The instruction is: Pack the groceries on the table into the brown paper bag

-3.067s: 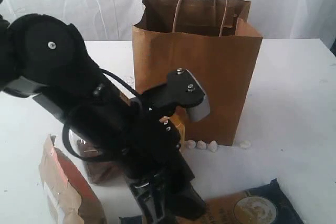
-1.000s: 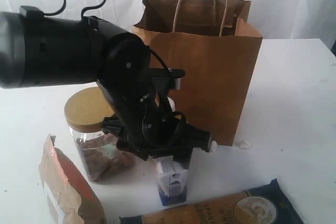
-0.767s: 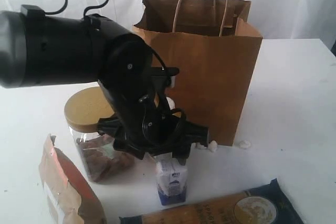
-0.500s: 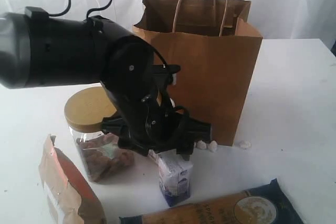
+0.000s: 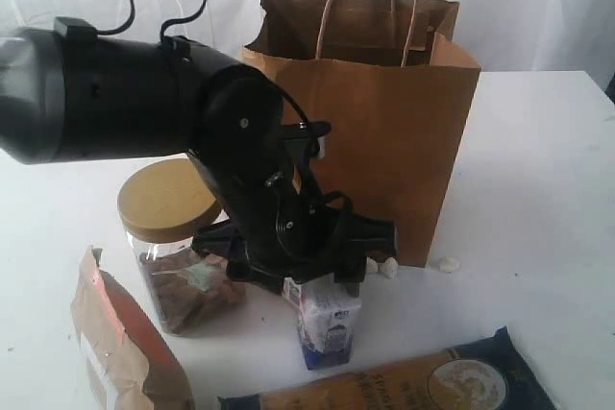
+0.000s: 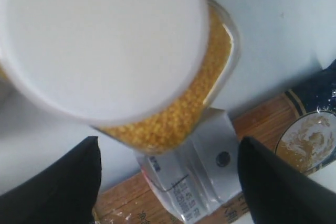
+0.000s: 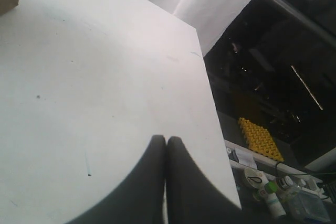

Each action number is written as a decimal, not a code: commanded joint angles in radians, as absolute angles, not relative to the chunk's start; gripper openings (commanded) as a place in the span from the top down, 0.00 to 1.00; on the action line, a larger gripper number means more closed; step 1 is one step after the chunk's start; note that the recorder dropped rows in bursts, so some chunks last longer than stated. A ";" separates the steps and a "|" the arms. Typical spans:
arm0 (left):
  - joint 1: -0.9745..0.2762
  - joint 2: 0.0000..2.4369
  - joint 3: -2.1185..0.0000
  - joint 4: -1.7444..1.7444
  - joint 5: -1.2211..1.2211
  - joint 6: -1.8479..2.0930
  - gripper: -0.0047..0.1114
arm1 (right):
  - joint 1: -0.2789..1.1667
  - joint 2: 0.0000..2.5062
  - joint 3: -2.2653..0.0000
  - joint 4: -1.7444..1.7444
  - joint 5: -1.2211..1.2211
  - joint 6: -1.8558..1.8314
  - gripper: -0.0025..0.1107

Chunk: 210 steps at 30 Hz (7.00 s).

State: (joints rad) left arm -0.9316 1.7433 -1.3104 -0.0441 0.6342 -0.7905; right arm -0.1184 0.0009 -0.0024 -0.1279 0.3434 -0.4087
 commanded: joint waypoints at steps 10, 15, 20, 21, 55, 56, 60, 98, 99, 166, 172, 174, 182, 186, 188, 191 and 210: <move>-0.930 1.744 -1.306 -0.103 0.601 -0.726 0.34 | -0.120 0.000 0.000 -0.130 0.336 -0.408 0.98; -0.930 1.744 -1.319 -0.091 0.604 -0.718 0.34 | -0.120 0.000 0.000 -0.130 0.336 -0.408 0.98; -0.930 1.758 -1.318 -0.066 0.671 -0.718 0.34 | -0.120 0.000 0.000 -0.130 0.336 -0.408 0.98; -0.930 1.761 -1.318 -0.062 0.685 -0.715 0.34 | -0.120 0.000 0.000 -0.130 0.336 -0.408 0.98; -0.930 1.742 -1.586 -0.065 1.073 -0.497 0.96 | -0.120 0.000 0.000 -0.130 0.336 -0.408 0.98; -0.930 1.735 -1.607 -0.065 1.113 -0.484 0.96 | -0.120 0.000 0.000 -0.130 0.336 -0.408 0.98; -0.930 1.703 -1.668 -0.072 1.221 -0.443 0.96 | -0.120 0.000 0.000 -0.130 0.336 -0.408 0.98; -0.930 1.659 -2.035 0.431 0.855 -0.023 0.96 | -0.120 0.000 0.000 -0.130 0.336 -0.408 0.98; -0.930 1.688 -2.035 0.435 0.853 -0.023 0.96 | -0.120 0.000 0.000 -0.130 0.336 -0.408 0.98; -0.919 1.797 -2.087 0.491 1.077 0.000 0.27 | -0.120 0.000 0.000 -0.130 0.336 -0.408 0.98; -0.919 1.751 -2.166 0.498 1.077 0.000 0.28 | -0.120 0.000 0.000 -0.130 0.336 -0.408 0.98; -0.919 1.732 -2.185 0.498 1.079 0.000 0.28 | -0.120 0.000 0.000 -0.130 0.336 -0.408 0.98; -0.919 1.622 -2.198 0.349 1.201 0.000 0.30 | -0.120 0.000 0.000 -0.130 0.336 -0.408 0.98; -0.919 1.593 -2.198 0.256 1.221 -0.006 0.35 | -0.120 0.000 0.000 -0.130 0.336 -0.408 0.98; -0.919 1.593 -2.193 0.195 1.221 -0.012 0.35 | -0.120 0.000 0.000 -0.130 0.336 -0.408 0.98; -0.919 1.599 -2.175 0.110 1.221 -0.012 0.35 | -0.120 0.000 0.000 -0.130 0.336 -0.408 0.98; -1.081 1.599 -1.571 -0.443 1.040 0.487 0.39 | -0.120 0.000 0.000 -0.130 0.336 -0.382 0.98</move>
